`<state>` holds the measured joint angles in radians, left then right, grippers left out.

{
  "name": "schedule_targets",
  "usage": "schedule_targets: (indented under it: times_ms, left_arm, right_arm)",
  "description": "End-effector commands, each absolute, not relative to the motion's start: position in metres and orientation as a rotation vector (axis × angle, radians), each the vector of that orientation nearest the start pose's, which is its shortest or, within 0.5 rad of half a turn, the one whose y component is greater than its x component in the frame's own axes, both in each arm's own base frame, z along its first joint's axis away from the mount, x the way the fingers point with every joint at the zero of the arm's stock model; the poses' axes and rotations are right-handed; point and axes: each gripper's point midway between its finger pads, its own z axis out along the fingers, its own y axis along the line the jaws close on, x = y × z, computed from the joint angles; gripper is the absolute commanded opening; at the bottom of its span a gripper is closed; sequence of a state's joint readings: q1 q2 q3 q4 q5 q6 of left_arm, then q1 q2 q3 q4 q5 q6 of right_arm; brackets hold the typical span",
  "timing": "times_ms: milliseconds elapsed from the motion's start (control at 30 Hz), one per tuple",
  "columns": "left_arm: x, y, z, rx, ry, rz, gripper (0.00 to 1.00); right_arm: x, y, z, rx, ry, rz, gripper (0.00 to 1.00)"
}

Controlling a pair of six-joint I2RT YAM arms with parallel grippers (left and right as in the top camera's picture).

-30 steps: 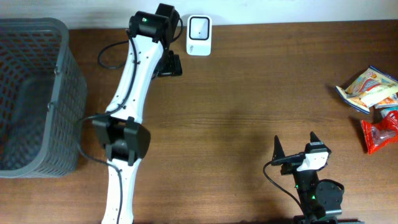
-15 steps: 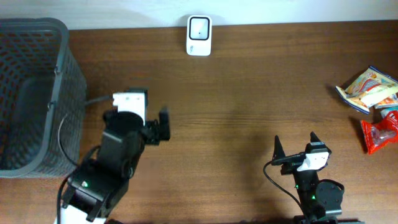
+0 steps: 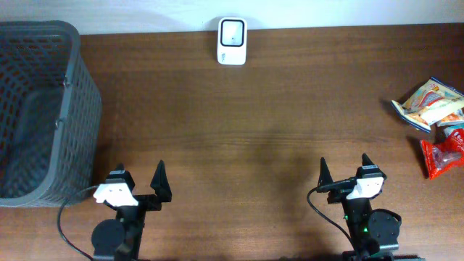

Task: Scan the item barcode

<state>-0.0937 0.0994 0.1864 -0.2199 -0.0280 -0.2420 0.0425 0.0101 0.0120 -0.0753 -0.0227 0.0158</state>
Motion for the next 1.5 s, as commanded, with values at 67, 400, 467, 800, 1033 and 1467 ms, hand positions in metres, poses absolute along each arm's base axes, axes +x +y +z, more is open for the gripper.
schedule_targets:
  times_ms: [67, 400, 467, 800, 1033, 1467]
  left_arm:
    - [0.242, -0.017, 0.171, -0.132, 1.644, -0.229, 0.99]
    - [0.246, -0.001, 0.156, -0.061, 1.653, -0.059, 0.99]
    - [0.246, -0.002, 0.156, -0.038, 1.653, -0.042, 0.99]
    - [0.246, -0.001, 0.155, 0.016, 1.655, 0.018, 0.99]
    - [0.246, -0.002, 0.155, 0.017, 1.655, 0.009, 0.99]
    - [0.246, -0.005, 0.156, 0.027, 1.650, 0.000, 0.99]
  right_arm:
    - [0.246, 0.012, 0.156, -0.029, 1.648, 0.058, 0.98]
    - [0.246, 0.012, 0.156, -0.029, 1.648, 0.058, 0.98]
    - [0.246, 0.012, 0.156, -0.029, 1.648, 0.058, 0.98]
    - [0.246, 0.012, 0.156, -0.029, 1.648, 0.058, 0.98]
    - [0.246, 0.012, 0.156, -0.029, 1.648, 0.058, 0.98]
    - [0.246, 0.012, 0.156, -0.029, 1.648, 0.058, 0.98]
